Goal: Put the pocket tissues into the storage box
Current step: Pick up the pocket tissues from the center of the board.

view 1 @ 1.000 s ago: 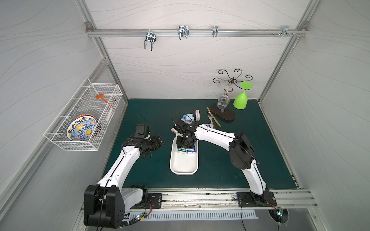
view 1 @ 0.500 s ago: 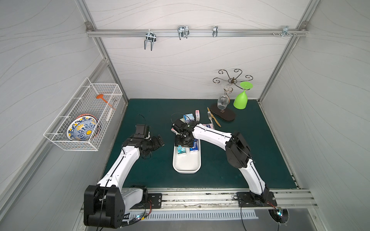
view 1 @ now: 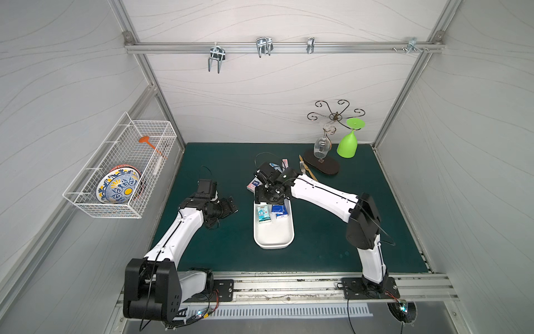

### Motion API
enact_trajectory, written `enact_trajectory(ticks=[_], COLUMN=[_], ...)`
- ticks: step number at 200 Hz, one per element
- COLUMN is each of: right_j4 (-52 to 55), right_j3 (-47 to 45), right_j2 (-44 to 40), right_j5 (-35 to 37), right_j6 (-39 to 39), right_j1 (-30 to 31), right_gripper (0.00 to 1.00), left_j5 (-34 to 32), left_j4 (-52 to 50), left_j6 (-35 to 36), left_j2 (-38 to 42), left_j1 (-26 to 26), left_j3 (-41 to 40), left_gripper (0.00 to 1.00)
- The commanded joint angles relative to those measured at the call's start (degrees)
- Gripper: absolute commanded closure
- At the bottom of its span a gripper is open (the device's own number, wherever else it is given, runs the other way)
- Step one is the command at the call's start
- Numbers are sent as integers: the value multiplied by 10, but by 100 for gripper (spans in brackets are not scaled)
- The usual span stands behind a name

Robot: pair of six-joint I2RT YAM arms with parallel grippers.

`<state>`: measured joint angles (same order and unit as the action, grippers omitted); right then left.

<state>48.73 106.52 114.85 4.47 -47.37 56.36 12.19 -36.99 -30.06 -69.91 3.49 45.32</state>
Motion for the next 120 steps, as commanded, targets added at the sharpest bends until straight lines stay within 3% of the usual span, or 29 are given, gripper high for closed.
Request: enact_trajectory(ticks=[1,66,120], right_j4=[-25,-44,-56], right_j3=[-44,-104,-230], right_j2=[-45,-86,-170], right_j5=[-19,-68,-80], right_j6=[15,49,84], right_j1=[-14,-44,-89], right_gripper=[25,23,23], left_j5=[-10,-30,-35], left_j4=[13,27,20], left_j6=[13,62,109], left_j2=[-22,-146,-285], left_j1=[2,18,47], left_j3=[39,163,285], left_gripper=[4,5,10])
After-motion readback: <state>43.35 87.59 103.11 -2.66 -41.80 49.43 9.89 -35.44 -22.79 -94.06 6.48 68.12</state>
